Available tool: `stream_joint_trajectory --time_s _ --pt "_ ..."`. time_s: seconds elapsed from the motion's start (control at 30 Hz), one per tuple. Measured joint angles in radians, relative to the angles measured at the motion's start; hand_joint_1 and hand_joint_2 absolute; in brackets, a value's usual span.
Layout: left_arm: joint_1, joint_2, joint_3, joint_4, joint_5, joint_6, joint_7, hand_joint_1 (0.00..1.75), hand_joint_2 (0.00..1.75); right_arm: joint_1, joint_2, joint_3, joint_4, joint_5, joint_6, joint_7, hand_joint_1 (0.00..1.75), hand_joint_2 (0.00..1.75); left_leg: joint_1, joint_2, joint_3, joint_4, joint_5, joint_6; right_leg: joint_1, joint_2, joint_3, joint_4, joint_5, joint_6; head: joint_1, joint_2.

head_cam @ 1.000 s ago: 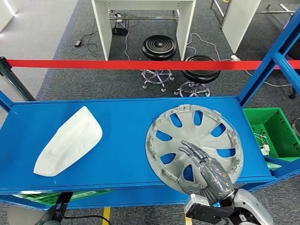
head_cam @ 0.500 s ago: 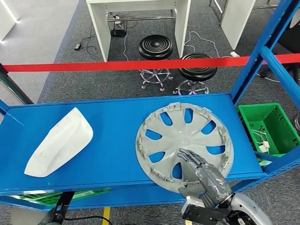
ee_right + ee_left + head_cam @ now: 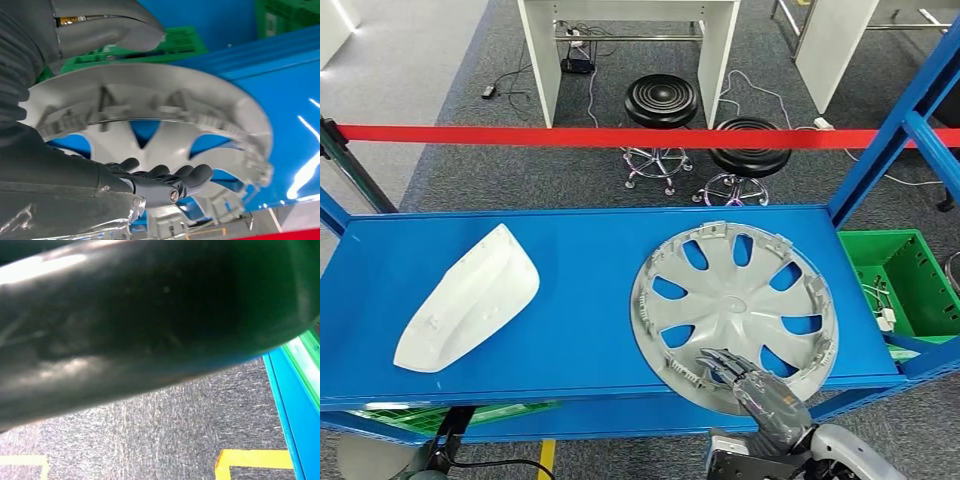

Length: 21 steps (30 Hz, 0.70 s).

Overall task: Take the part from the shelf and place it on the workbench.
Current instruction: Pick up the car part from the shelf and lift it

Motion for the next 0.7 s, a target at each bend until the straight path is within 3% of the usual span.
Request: stream_joint_trajectory --time_s 0.07,0.1,0.23,0.3,0.37,0.4,0.43,0.47,0.57,0.63,0.7 --pt "-0.002 -0.002 0.0 0.0 0.0 -0.001 0.0 0.0 0.0 -0.016 -0.017 0.004 0.005 -0.009 0.018 0.011 0.0 1.75 -0.003 -0.001 0.0 0.002 -0.002 -0.008 0.0 0.002 0.064 -0.124 0.041 -0.004 -0.001 0.0" --pt "-0.004 -0.002 0.0 0.0 0.001 -0.001 0.0 0.0 0.0 -0.022 -0.025 0.005 0.007 -0.013 0.027 0.017 0.0 1.75 -0.005 -0.002 -0.001 0.003 -0.001 -0.013 0.001 0.003 0.079 -0.152 0.046 -0.008 -0.001 0.0" --pt "-0.007 -0.006 0.0 0.0 0.006 -0.004 0.0 0.0 0.0 -0.037 -0.052 0.011 0.014 -0.024 0.044 0.029 0.0 1.75 -0.004 -0.002 -0.009 0.016 -0.011 -0.032 0.002 0.005 0.08 -0.16 0.047 -0.033 -0.003 0.0" --pt "-0.01 -0.009 0.0 0.0 0.006 -0.004 -0.001 0.0 0.0 -0.043 -0.06 0.014 0.017 -0.03 0.046 0.031 0.0 1.75 -0.004 0.0 -0.043 0.091 -0.059 -0.04 -0.002 0.003 0.08 -0.163 0.05 -0.045 -0.005 0.0" --pt "-0.011 -0.01 0.0 0.0 0.007 -0.004 -0.001 0.0 0.0 -0.046 -0.064 0.016 0.019 -0.033 0.047 0.034 0.0 1.75 -0.005 0.0 -0.104 0.223 -0.119 -0.043 -0.001 0.002 0.078 -0.163 0.051 -0.048 -0.006 0.0" --pt "-0.011 -0.011 0.0 0.0 0.007 -0.004 -0.001 0.0 0.0 -0.047 -0.066 0.018 0.021 -0.033 0.048 0.038 0.0 1.75 -0.005 0.0 -0.129 0.276 -0.136 -0.044 -0.001 0.002 0.077 -0.163 0.051 -0.049 -0.006 0.0" --pt "-0.011 -0.011 0.0 0.0 0.008 -0.004 -0.002 0.0 0.0 -0.048 -0.067 0.019 0.022 -0.034 0.048 0.045 0.0 1.75 -0.005 0.0 -0.137 0.292 -0.13 -0.043 -0.001 0.002 0.077 -0.163 0.052 -0.05 -0.006 0.0" --pt "-0.011 -0.012 0.0 0.0 0.009 -0.004 -0.002 0.0 0.0 -0.05 -0.068 0.021 0.023 -0.034 0.048 0.051 0.0 1.75 -0.005 0.0 -0.126 0.268 -0.106 -0.04 0.0 0.002 0.077 -0.163 0.052 -0.05 -0.006 0.0" --pt "-0.014 -0.013 0.0 0.0 0.011 -0.004 -0.006 0.0 0.0 -0.053 -0.073 0.023 0.024 -0.034 0.047 0.066 0.0 1.75 -0.006 0.0 -0.032 0.074 -0.014 -0.031 0.003 0.003 0.078 -0.161 0.051 -0.044 -0.006 0.0" --pt "-0.016 -0.014 0.0 0.0 0.014 -0.005 -0.008 0.0 0.0 -0.054 -0.078 0.024 0.024 -0.034 0.046 0.071 0.0 1.75 -0.007 -0.001 -0.004 0.01 -0.003 -0.025 0.006 0.004 0.074 -0.161 0.053 -0.034 -0.005 0.0" --pt "-0.016 -0.017 0.001 0.0 0.016 -0.006 -0.009 0.0 0.0 -0.054 -0.083 0.025 0.024 -0.034 0.045 0.074 0.0 1.75 -0.008 -0.002 -0.005 0.004 -0.001 -0.016 0.005 0.004 0.073 -0.165 0.057 -0.022 -0.005 0.0"
